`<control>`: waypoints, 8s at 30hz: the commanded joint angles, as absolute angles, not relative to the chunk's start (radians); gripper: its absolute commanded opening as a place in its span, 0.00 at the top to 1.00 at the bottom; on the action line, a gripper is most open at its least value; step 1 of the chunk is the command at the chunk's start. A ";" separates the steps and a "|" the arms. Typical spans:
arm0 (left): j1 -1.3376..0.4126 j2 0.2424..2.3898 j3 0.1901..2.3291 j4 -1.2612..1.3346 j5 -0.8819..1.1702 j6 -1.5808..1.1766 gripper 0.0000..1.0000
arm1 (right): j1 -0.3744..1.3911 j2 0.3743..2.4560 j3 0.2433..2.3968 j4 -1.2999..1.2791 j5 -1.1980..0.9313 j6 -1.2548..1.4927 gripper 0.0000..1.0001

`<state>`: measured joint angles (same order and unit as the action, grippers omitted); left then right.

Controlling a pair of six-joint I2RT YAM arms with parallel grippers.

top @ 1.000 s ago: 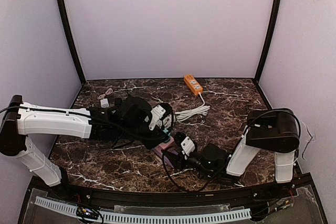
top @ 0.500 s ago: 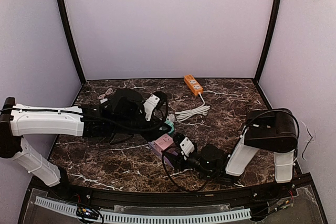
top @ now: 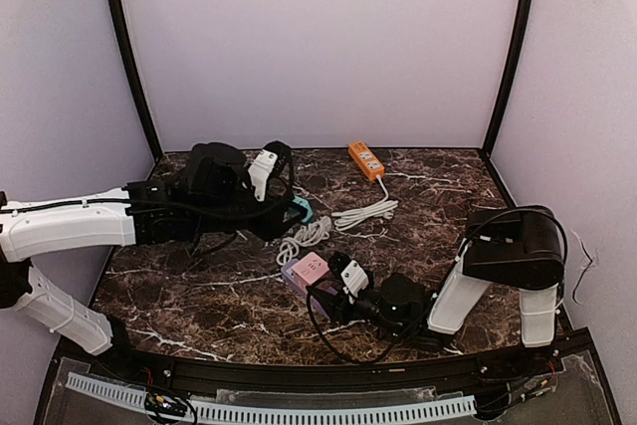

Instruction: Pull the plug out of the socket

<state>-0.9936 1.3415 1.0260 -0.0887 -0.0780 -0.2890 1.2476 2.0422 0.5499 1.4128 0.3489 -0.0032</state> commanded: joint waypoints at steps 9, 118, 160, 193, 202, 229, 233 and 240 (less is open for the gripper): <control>-0.655 1.339 1.201 -0.708 -0.225 -0.410 0.99 | 1.236 2.055 0.537 1.373 0.371 0.000 0.78; -0.992 1.587 1.019 -0.207 0.106 -0.102 0.13 | 1.345 2.086 0.524 1.238 0.511 0.154 0.39; -1.012 1.589 1.172 -0.265 0.079 -0.121 0.64 | 1.325 2.110 0.591 1.121 0.491 0.169 1.00; -1.003 1.541 1.139 -0.249 0.066 -0.106 0.73 | 1.307 2.115 0.600 1.095 0.482 0.192 1.00; -0.902 1.513 1.102 -0.170 0.205 -0.234 0.77 | 1.305 2.121 0.607 1.086 0.479 0.193 1.00; -0.952 1.512 1.103 -0.122 0.180 -0.225 0.89 | 1.290 2.138 0.634 1.034 0.474 0.215 1.00; -0.956 1.519 1.117 -0.151 0.155 -0.198 0.89 | 1.289 2.136 0.632 1.037 0.476 0.216 1.00; -0.920 1.491 1.144 -0.279 -0.003 -0.184 0.90 | 1.286 2.130 0.626 1.040 0.484 0.222 1.00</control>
